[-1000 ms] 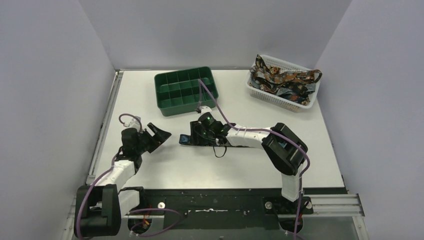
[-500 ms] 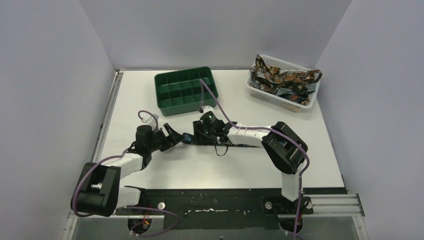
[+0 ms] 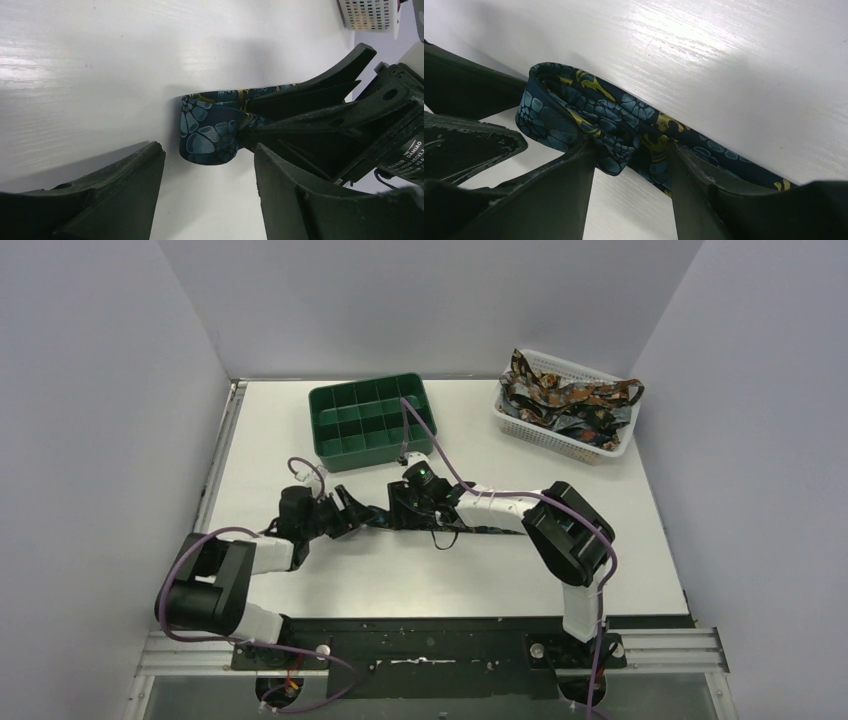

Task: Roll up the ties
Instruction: Roll the tie at the center of the board.

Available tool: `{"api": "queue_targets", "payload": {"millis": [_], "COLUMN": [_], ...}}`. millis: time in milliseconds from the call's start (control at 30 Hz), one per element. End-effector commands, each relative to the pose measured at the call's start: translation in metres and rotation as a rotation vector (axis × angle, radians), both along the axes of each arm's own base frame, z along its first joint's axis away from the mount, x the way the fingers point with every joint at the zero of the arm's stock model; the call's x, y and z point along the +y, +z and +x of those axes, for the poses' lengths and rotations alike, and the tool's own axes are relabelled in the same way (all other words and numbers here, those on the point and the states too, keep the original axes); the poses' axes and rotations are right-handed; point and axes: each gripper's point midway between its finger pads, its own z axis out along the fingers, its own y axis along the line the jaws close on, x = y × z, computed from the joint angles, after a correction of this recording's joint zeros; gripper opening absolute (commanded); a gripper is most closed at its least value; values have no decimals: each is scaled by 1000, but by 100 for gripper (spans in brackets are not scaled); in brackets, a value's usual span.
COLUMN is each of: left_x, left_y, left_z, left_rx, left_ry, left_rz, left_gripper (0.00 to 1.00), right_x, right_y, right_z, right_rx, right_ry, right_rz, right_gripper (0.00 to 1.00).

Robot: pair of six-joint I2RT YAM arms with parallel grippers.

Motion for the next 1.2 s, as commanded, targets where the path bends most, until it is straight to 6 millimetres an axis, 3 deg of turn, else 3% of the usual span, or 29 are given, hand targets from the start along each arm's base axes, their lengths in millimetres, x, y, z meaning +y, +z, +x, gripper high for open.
{"api": "queue_targets", "payload": {"millis": [0, 733, 1000, 1167], "left_x": [-15, -17, -31, -29], "left_y": [20, -3, 6, 6], "left_z": [15, 19, 14, 18], "left_rx": [-94, -117, -153, -150], "left_ry": [-68, -177, -238, -203], "left_rz": [-62, 40, -30, -29], "left_gripper": [61, 58, 49, 39], "right_x": [3, 0, -1, 1], "right_y": [0, -3, -4, 2], "right_z": [4, 8, 11, 12], "right_rx": [-2, 26, 38, 43], "right_ry": [10, 11, 7, 17], "right_rz": [6, 39, 52, 82], "right_gripper": [53, 52, 53, 55]}}
